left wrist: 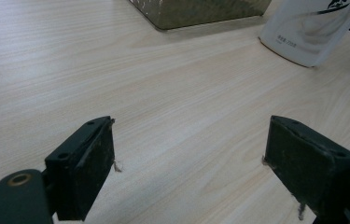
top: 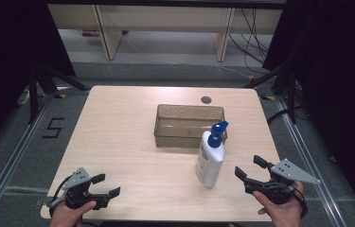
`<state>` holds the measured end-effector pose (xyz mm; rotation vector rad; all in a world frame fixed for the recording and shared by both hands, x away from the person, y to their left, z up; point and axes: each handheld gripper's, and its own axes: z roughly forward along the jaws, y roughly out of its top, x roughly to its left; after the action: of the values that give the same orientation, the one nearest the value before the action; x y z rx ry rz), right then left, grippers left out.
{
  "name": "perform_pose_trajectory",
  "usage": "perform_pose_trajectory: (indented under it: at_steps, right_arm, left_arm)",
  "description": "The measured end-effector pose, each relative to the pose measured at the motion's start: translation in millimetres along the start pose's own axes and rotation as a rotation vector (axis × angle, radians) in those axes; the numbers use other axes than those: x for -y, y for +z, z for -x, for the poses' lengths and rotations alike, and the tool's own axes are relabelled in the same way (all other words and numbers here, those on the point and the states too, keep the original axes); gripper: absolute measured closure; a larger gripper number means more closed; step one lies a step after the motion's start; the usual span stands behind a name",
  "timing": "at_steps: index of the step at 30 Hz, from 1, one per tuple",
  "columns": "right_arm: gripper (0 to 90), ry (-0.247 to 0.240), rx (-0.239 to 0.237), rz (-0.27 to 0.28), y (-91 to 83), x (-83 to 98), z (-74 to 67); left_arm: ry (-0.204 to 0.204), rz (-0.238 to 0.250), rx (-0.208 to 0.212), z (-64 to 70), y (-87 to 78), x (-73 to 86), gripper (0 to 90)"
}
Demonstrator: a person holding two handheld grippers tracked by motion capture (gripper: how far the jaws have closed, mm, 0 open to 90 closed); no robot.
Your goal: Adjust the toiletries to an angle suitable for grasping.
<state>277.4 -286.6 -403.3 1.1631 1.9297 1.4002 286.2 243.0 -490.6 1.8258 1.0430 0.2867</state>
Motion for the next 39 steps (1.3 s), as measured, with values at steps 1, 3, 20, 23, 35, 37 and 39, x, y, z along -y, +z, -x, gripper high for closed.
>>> perform_pose_trajectory:
  at_steps: [1, 3, 20, 23, 35, 37, 39]
  right_arm:
    - [21.2, 0.002, -0.01, 0.013, 0.4, -0.3, -1.1]
    - [21.2, 0.017, -0.016, 0.019, -1.1, -2.3, -4.5]
    - [21.4, -0.009, -0.076, 0.056, -8.0, -21.7, -21.9]
    - [21.4, -0.031, -0.087, 0.064, -5.1, -25.5, -24.3]
    - [21.8, -0.035, -0.109, 0.063, 5.9, -37.8, -34.5]
    - [21.9, -0.057, -0.105, 0.075, 9.5, -40.0, -34.5]
    - [22.5, -0.062, -0.106, 0.075, 12.7, -41.7, -36.2]
  left_arm:
    - [-0.001, -0.01, -0.009, 0.3, -0.8, -0.5, 15.3]
    - [-0.003, 0.001, -0.001, 0.1, 0.3, 0.3, 15.3]
    - [-0.011, 0.012, 0.001, 0.4, 2.4, 1.0, 15.4]
    - [-0.005, 0.001, -0.004, -0.4, 2.0, 0.7, 15.3]
    - [-0.006, -0.003, -0.002, 0.2, 2.4, 0.6, 15.4]
    - [-0.004, -0.004, -0.006, 0.9, 1.7, 0.3, 15.4]
    - [-0.014, 0.011, 0.004, 1.6, 2.7, 0.3, 15.3]
